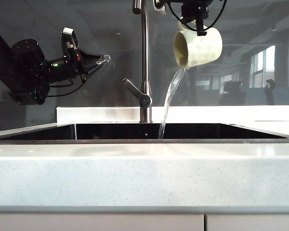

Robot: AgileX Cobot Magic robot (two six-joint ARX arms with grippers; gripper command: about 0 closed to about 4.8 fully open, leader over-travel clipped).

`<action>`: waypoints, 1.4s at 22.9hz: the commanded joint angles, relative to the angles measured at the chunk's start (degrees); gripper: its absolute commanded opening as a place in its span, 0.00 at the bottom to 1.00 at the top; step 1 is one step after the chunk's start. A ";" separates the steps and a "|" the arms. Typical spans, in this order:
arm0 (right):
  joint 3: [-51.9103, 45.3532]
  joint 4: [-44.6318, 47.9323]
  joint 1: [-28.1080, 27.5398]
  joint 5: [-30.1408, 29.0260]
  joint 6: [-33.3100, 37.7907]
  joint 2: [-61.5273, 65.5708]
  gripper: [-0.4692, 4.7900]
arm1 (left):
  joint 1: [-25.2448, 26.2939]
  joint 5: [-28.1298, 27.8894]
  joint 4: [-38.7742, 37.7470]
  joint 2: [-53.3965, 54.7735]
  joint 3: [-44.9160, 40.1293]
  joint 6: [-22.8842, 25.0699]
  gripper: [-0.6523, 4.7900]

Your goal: Pick up the mug next to the sink, go to the faucet to get some water, pour the water into the sink, and finally put the mug back to its place.

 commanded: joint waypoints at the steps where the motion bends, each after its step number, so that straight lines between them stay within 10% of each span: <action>1: 0.81 5.77 0.07 -0.33 -7.65 -1.29 0.08 | 0.09 0.24 1.66 -0.59 0.11 -0.15 0.11; 11: 0.81 10.23 0.11 -4.26 -15.08 -1.31 0.08 | 0.09 0.22 1.66 -0.59 0.11 -0.20 0.11; 16: 0.74 6.75 -0.26 9.09 34.73 -2.25 0.08 | 0.07 0.24 1.66 -0.59 0.11 -4.59 0.11; 19: -0.63 -5.57 -6.32 -2.32 65.61 -5.16 0.08 | 0.07 0.20 1.66 -0.59 0.11 -5.73 0.11; 27: -33.14 20.46 -26.82 -19.34 97.81 -16.50 0.08 | -0.68 -1.38 1.66 -0.59 0.11 -7.82 0.11; 32: -46.77 36.37 -35.19 -22.99 105.20 -16.85 0.08 | -0.81 -2.60 1.64 -0.59 0.11 -7.67 0.11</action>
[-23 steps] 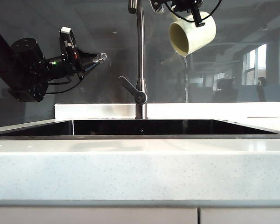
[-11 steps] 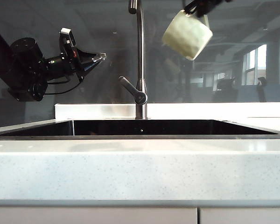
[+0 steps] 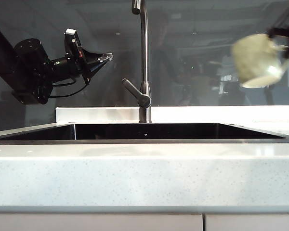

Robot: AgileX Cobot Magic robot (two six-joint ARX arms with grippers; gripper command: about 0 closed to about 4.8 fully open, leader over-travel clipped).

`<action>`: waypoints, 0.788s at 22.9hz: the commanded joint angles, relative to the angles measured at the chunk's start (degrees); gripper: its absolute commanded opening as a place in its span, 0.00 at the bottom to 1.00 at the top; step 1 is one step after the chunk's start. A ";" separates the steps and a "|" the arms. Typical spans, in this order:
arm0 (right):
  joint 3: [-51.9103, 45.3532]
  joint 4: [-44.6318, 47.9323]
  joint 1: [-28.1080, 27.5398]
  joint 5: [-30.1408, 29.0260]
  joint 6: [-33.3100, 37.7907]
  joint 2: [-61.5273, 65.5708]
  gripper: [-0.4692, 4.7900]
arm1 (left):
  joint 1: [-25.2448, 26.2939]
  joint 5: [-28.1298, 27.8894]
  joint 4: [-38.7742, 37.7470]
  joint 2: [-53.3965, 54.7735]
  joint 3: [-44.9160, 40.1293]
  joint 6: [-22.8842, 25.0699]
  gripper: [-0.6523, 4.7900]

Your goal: Pick up the mug next to the sink, go to the faucet to get some water, pour the water into the sink, and finally put the mug back to its place.

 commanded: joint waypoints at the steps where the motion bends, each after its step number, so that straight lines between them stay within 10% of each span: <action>1: -6.60 14.14 -3.67 -2.73 4.72 -0.50 0.08 | 0.09 -0.70 1.66 -0.52 0.09 0.02 0.11; 18: -13.05 35.36 -8.46 -11.61 2.54 15.10 0.08 | 0.02 -0.28 1.64 -0.50 0.09 0.04 0.11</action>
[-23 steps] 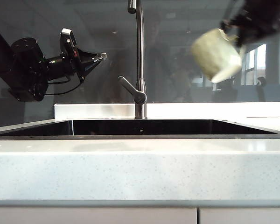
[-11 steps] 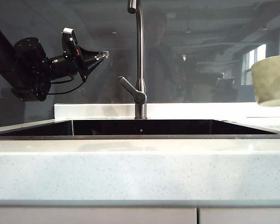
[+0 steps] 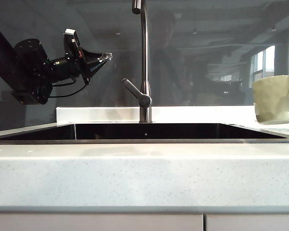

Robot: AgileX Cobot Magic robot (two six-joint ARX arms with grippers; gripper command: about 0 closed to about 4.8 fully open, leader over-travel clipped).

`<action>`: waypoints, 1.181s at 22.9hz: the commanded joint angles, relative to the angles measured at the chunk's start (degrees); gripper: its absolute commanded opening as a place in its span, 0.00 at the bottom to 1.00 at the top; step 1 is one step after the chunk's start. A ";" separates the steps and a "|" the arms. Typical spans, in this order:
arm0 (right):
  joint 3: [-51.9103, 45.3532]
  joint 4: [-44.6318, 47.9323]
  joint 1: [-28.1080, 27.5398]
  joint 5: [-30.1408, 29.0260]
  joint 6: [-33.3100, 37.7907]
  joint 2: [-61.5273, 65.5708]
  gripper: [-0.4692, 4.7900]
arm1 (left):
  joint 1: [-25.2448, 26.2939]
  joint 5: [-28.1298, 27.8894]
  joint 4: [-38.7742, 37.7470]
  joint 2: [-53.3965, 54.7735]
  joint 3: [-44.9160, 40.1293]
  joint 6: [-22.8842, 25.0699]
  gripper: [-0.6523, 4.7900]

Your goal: Pick up the mug next to the sink, go to the faucet to get some water, pour the water into the sink, and finally put the mug back to its place.

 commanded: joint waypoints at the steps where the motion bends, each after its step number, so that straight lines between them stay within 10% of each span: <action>1: 0.48 6.21 0.02 0.15 0.68 1.64 0.08 | -0.09 0.15 1.64 -0.50 0.11 0.09 0.11; 18: 0.46 7.65 1.46 0.31 0.24 4.20 0.08 | -0.85 0.22 1.64 -0.50 0.11 0.07 0.11; 27: 0.44 7.28 1.07 0.24 0.22 4.17 0.30 | -0.85 0.94 1.64 -0.50 0.11 -0.13 0.11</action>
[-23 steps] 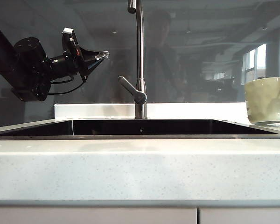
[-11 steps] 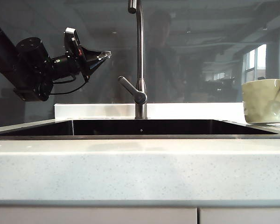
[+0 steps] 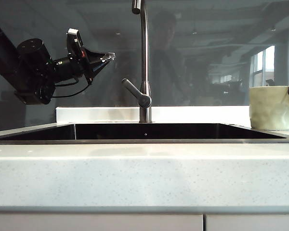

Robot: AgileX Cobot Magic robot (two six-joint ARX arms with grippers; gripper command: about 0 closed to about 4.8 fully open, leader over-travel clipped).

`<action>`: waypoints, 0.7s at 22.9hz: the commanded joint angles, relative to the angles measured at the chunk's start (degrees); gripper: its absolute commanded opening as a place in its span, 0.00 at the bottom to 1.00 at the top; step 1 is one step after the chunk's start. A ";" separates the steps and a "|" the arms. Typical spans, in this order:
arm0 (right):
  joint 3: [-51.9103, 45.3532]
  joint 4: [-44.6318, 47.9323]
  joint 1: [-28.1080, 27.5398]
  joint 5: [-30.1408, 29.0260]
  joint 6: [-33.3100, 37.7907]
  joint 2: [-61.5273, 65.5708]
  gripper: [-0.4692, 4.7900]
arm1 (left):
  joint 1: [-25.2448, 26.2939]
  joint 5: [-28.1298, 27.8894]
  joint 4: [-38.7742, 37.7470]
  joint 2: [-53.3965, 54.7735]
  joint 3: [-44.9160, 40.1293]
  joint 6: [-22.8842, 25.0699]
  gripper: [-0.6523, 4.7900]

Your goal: Pick up the mug next to the sink, go to the faucet to get some water, pour the water into the sink, and finally put the mug back to its place.

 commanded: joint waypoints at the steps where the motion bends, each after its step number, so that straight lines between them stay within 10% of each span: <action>1: 0.24 1.40 -0.11 -0.09 0.13 -0.39 0.30 | -0.04 0.79 1.64 -0.50 0.09 -0.09 0.11; 12: -4.61 1.46 -1.31 -0.33 1.49 -5.14 0.29 | -0.02 1.31 1.38 -0.48 0.09 -0.07 0.11; 16: -11.61 1.38 -1.29 -0.50 3.74 -15.65 0.08 | -0.02 1.27 1.29 -0.50 0.09 -0.07 0.11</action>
